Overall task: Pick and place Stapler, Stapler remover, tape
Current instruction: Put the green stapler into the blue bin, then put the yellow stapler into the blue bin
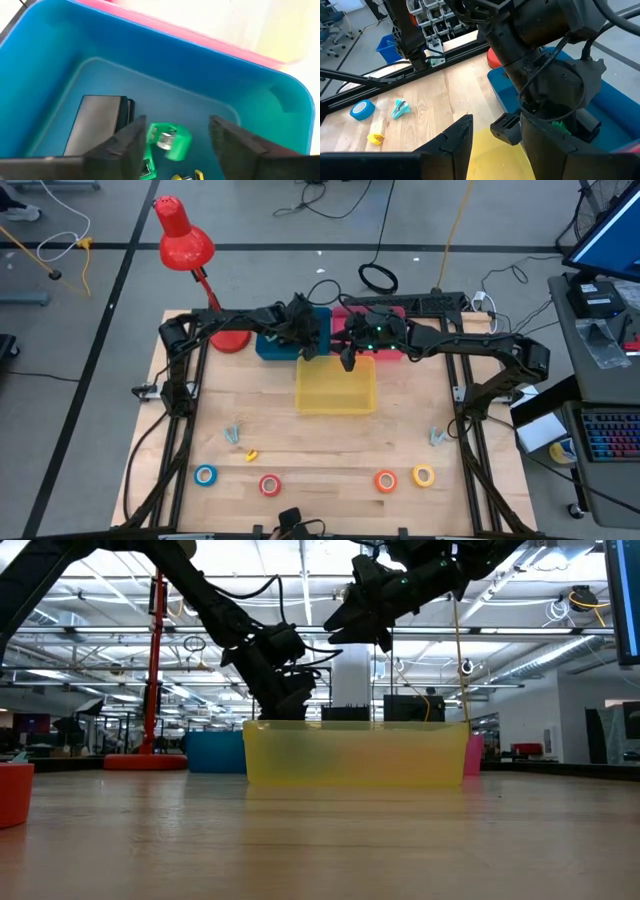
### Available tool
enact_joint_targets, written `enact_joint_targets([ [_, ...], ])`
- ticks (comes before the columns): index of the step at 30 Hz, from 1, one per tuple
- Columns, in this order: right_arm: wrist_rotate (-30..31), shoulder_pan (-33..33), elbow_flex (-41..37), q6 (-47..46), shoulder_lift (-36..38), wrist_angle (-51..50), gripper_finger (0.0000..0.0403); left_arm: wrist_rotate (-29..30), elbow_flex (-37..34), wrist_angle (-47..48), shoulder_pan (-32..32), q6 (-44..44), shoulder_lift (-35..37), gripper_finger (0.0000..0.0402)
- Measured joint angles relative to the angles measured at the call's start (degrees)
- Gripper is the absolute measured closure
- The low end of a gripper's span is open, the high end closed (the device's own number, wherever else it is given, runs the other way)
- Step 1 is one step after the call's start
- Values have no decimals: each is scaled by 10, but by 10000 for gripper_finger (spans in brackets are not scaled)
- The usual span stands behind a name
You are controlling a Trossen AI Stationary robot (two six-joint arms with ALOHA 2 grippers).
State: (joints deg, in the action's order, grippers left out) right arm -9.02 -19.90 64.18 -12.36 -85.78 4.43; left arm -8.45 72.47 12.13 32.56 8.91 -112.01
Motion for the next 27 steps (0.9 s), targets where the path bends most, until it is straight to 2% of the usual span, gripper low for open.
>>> enact_joint_targets([
  [7, -1, 0, 0, -36, 0, -10, 248, 5, 0, 25, 0, -45, 56, 101],
  [11, -6, 0, 0, -109, 0, -56, 248, 9, 0, 81, -1, -69, 119, 77],
  [17, -74, 4, 0, -166, 0, -147, 248, 5, -13, 152, -22, -78, 210, 62],
  [22, -109, 32, -27, -199, 6, -178, 248, -14, -88, 133, -55, -81, 288, 61],
  [27, -120, 78, -70, -209, 26, -179, 248, -22, -211, 67, -96, -139, 380, 62],
])
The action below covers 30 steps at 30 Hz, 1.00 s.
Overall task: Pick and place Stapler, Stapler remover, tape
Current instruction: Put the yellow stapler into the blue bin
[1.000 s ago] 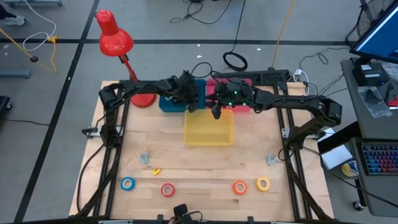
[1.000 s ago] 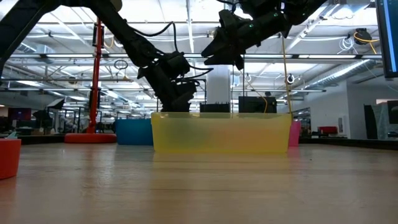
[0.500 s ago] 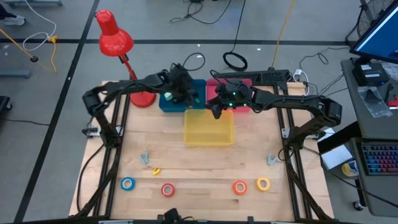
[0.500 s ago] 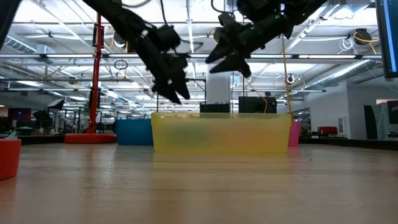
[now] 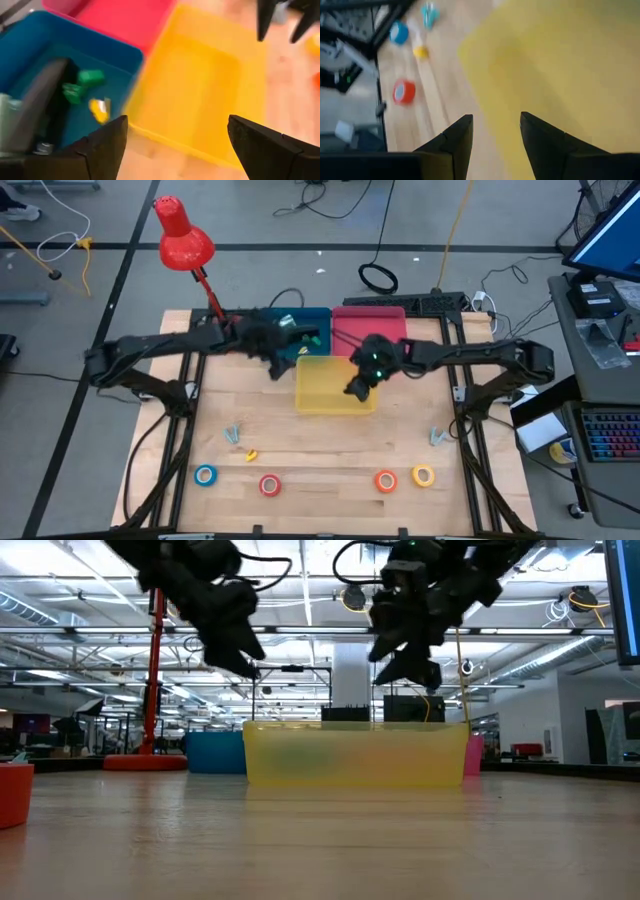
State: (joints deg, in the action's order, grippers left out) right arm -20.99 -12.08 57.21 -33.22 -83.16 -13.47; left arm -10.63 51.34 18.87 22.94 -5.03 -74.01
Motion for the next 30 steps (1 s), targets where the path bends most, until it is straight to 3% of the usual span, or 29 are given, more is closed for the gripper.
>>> enact_joint_targets([
  [7, 52, 58, -33, -55, 30, 26, 248, 0, -136, -57, -83, -120, 149, 62],
  [14, 115, 101, -36, -53, 51, 26, 248, 1, -201, -68, -196, -211, 248, 62],
  [23, 152, 124, -36, -51, 51, 40, 248, 0, -210, -40, -344, -291, 236, 62],
  [30, 176, 125, -36, -38, 51, 46, 248, 10, -210, 3, -399, -452, 192, 62],
])
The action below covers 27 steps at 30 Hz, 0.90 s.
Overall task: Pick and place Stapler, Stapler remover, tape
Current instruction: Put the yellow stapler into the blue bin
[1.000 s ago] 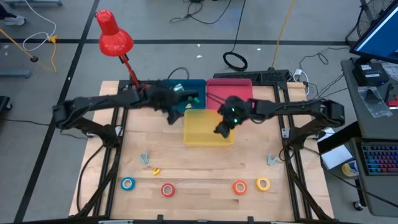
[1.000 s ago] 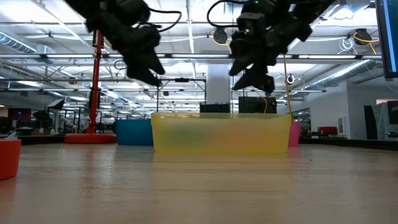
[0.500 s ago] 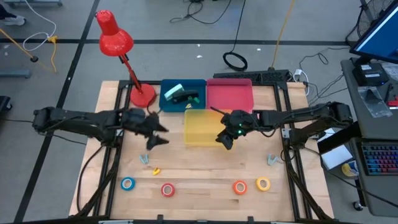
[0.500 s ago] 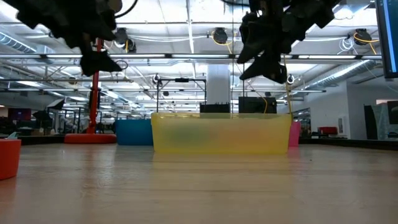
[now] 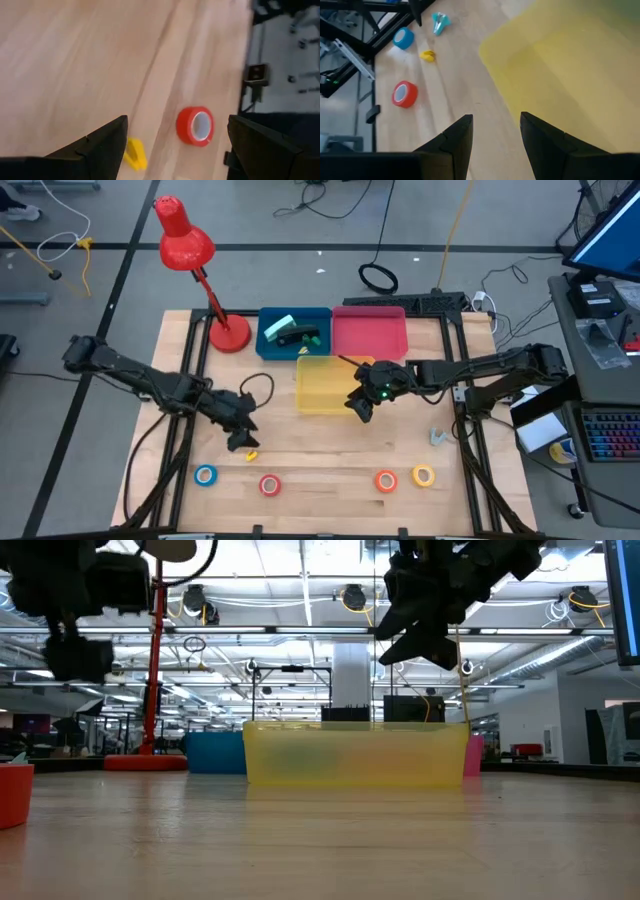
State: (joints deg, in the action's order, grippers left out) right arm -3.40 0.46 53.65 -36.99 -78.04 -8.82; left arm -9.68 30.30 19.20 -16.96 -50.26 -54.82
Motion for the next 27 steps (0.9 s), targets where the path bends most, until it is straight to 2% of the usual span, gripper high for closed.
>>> enact_joint_targets([
  [6, 21, 0, 0, 8, 0, 0, 248, 49, 0, 19, -43, -131, -40, 62],
  [10, 21, 0, 0, 17, 0, 5, 248, 55, 0, 33, -64, -201, -64, 62],
  [21, 20, 0, 0, 56, 0, 8, 248, 51, 0, 33, -115, -205, -86, 61],
  [27, 19, 0, 0, 78, 0, 9, 248, 68, 0, 33, -120, -242, -86, 62],
])
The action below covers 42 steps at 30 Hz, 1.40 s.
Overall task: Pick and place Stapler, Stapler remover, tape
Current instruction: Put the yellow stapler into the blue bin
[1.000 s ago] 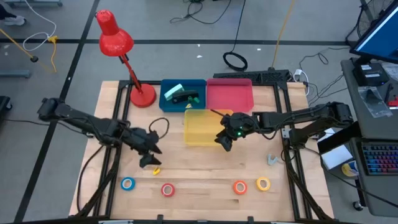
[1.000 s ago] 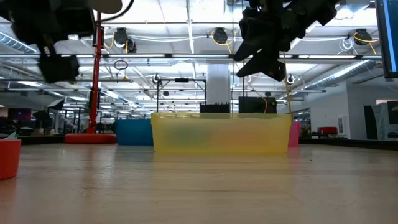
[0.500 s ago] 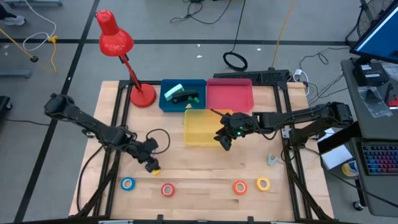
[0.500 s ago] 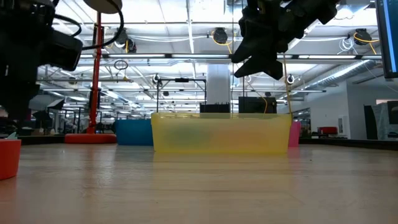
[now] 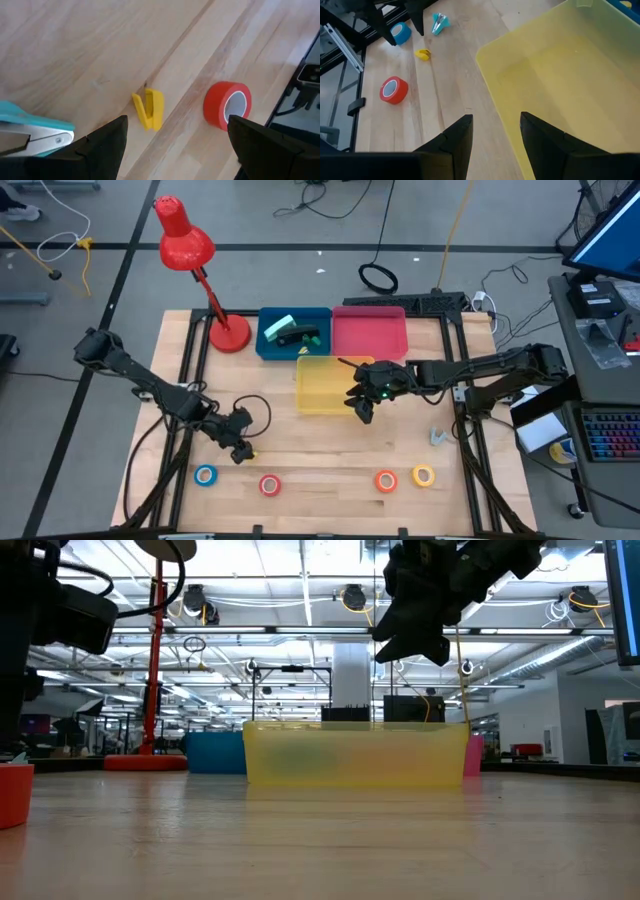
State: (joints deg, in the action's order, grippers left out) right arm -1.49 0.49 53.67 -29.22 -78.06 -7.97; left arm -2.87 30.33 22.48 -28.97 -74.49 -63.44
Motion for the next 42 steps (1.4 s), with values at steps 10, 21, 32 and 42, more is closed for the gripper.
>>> enact_joint_targets([
  [10, 0, -4, 0, 40, 0, 0, 248, -7, 1, -21, 0, -71, -68, 62],
  [21, 0, -5, 0, 60, 0, 0, 248, -13, 5, -61, 0, -78, -159, 62],
  [32, 0, -5, 0, 69, 0, 0, 248, -15, 6, -27, 0, -64, -173, 143],
  [42, 1, -5, 0, 81, 0, 0, 248, 2, 3, -14, 0, -38, -174, 299],
])
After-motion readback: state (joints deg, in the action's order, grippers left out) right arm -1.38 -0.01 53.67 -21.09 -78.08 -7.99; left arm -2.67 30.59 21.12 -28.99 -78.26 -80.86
